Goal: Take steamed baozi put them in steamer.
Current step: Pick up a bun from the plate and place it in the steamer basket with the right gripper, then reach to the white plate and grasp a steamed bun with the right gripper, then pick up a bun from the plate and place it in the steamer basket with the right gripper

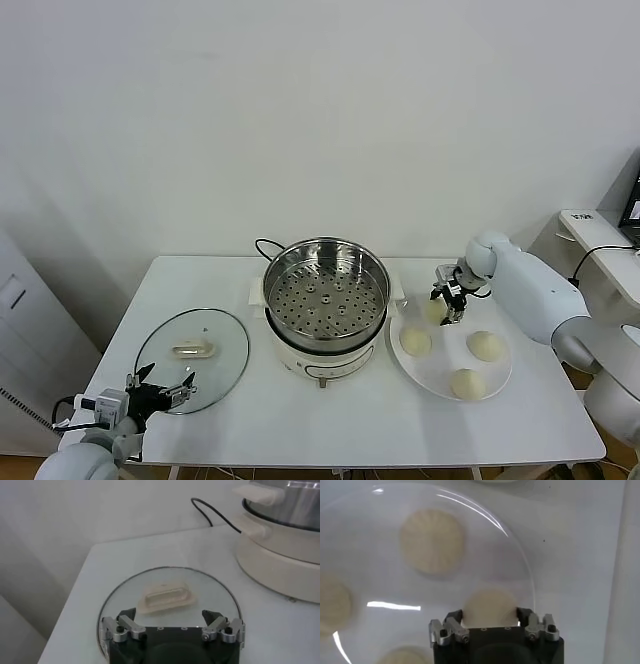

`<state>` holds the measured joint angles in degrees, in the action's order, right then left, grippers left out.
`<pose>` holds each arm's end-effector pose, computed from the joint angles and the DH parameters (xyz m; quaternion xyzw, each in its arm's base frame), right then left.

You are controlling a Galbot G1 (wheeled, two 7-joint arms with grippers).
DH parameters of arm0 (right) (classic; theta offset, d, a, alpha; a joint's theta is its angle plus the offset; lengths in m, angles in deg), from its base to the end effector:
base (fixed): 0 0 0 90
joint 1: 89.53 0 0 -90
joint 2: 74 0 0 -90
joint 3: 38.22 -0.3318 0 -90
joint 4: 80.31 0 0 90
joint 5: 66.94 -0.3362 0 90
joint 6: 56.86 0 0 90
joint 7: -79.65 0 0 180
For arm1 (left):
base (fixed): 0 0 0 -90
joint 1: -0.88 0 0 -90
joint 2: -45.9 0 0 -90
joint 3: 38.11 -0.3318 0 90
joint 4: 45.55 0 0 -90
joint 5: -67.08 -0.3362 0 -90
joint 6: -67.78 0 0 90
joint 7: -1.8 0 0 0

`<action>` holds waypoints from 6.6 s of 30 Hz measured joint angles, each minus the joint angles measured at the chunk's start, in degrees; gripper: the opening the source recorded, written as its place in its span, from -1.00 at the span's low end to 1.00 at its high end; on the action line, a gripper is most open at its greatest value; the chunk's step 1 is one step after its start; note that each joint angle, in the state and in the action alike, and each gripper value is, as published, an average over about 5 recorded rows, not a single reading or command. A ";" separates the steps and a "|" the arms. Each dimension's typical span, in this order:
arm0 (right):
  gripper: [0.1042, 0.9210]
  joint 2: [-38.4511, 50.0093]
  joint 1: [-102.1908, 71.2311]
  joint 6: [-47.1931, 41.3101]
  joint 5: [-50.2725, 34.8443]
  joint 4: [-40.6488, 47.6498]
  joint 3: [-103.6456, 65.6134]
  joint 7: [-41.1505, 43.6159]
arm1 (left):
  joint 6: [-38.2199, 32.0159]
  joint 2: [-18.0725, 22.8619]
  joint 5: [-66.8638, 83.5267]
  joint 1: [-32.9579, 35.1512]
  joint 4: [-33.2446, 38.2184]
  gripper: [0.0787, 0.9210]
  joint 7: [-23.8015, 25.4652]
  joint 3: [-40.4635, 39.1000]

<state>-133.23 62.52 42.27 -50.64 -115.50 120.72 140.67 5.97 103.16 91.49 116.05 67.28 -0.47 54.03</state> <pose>0.5747 -0.1550 -0.2261 0.5077 -0.5330 0.5686 0.3671 0.2109 0.1186 -0.2793 -0.0576 -0.9564 -0.0824 0.2741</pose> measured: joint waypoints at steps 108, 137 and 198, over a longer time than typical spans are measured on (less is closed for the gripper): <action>0.76 -9.34 22.56 38.05 -0.28 -17.40 13.74 2.64 | 1.07 -1.29 0.48 -0.93 1.34 0.77 -0.57 -0.73; 0.76 10.04 32.54 3.77 -43.04 -21.85 41.53 4.25 | 1.65 -1.40 0.82 -0.08 3.16 0.77 -0.63 -0.13; -0.11 6.64 11.25 -3.62 -32.64 -14.56 30.52 4.18 | 1.98 -0.40 0.29 0.52 4.67 0.77 -1.29 0.09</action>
<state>-126.59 73.77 38.64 -83.28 -130.06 151.24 144.85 7.95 102.76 91.78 116.56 71.95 -1.76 54.11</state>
